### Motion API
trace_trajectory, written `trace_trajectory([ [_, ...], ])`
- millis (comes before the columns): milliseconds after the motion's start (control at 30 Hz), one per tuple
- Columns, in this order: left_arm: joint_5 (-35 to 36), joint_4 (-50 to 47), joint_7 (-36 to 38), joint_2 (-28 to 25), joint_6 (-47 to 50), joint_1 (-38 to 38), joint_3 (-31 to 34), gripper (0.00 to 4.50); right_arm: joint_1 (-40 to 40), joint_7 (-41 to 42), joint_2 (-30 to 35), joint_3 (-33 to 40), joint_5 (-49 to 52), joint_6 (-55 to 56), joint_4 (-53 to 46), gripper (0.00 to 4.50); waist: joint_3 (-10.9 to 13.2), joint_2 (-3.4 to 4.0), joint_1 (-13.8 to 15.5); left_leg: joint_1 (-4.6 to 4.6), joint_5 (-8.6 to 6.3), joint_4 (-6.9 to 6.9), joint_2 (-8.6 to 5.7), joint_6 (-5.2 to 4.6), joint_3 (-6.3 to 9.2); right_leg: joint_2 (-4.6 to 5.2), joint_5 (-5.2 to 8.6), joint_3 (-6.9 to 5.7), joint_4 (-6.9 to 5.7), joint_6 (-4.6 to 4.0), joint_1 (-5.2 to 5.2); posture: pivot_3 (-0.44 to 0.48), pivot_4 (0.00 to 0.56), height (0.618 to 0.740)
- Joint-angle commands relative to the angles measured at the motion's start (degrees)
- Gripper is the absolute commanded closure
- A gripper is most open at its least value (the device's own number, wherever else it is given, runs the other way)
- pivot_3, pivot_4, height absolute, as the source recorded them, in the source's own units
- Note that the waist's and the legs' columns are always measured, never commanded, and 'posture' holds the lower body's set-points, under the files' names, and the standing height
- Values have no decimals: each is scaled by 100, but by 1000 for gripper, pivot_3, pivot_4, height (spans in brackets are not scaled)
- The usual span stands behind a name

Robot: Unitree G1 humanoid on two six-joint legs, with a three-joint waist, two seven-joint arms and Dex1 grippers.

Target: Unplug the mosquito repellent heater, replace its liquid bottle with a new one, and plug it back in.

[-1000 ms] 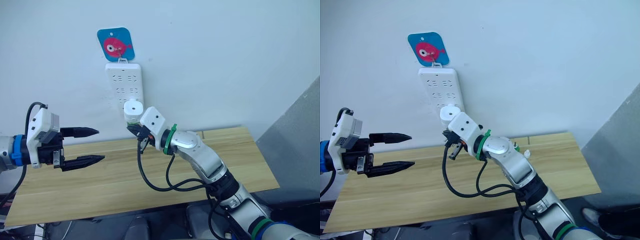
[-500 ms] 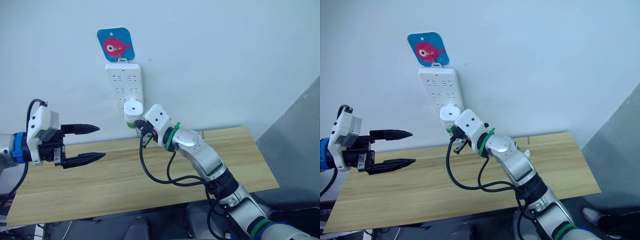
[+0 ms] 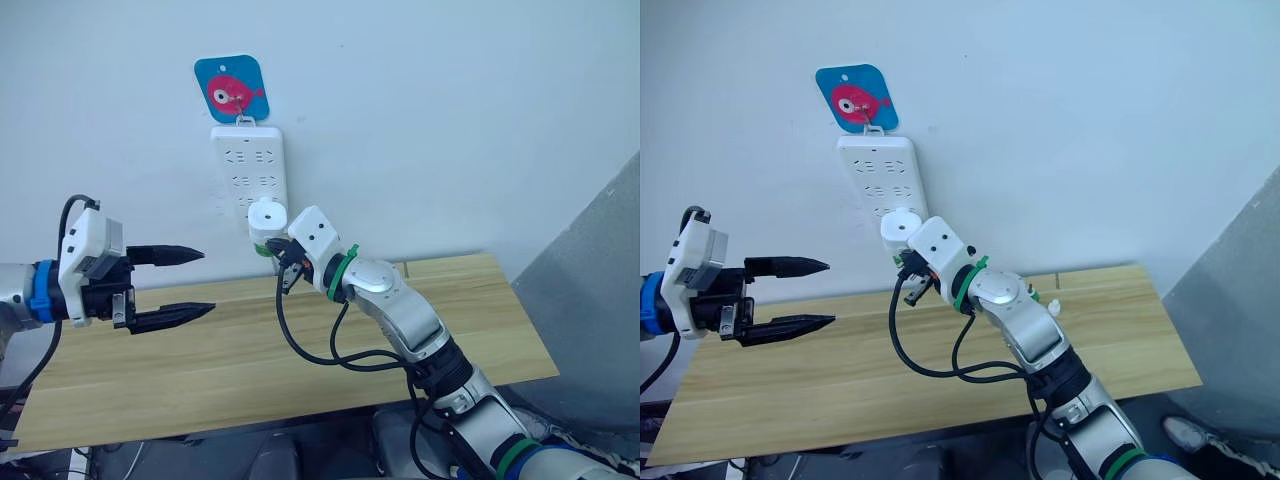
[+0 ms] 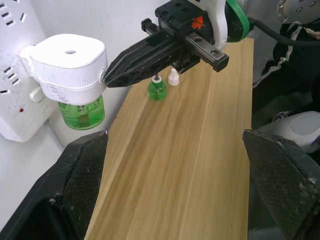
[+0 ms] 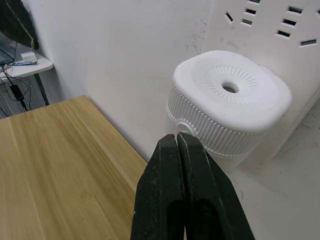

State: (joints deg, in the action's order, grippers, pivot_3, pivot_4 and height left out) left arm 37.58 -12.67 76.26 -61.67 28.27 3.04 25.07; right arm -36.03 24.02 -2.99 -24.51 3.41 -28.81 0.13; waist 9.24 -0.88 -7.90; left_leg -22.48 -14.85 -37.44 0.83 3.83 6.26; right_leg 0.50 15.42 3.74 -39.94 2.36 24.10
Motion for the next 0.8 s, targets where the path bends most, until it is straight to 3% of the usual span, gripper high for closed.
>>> trace_trajectory([
  [33,22,-31,-37,-31,-27,97,43,20,-154,-248,-122,248,-70,-7,-83,4435,0,0,0,0,0,0,0,0,0,0,0,0,-1,0,0,-63,119,720],
  [300,37,-41,-79,-31,-10,140,-27,20,-176,-563,-303,414,-78,-196,-31,4435,0,0,4,1,0,0,0,1,4,-1,-2,-2,-3,-4,0,-69,116,720],
  [467,30,-18,-106,-14,-2,218,-96,20,-147,-275,-275,312,86,-325,-215,4435,-1,-1,2,3,2,-1,0,2,5,-4,-3,-2,-3,-5,-1,-74,113,720],
  [633,-60,89,-282,46,46,251,-183,20,68,382,206,38,277,-494,-984,4435,-1,-1,1,0,1,1,0,2,4,-1,-3,-2,1,-6,-1,-79,105,720],
  [800,-226,245,-331,86,-81,164,-294,20,295,1031,1100,-48,350,-481,-1772,4435,-5,-5,-8,1,1,12,0,2,2,-1,-4,-1,3,-6,2,-70,84,720],
])
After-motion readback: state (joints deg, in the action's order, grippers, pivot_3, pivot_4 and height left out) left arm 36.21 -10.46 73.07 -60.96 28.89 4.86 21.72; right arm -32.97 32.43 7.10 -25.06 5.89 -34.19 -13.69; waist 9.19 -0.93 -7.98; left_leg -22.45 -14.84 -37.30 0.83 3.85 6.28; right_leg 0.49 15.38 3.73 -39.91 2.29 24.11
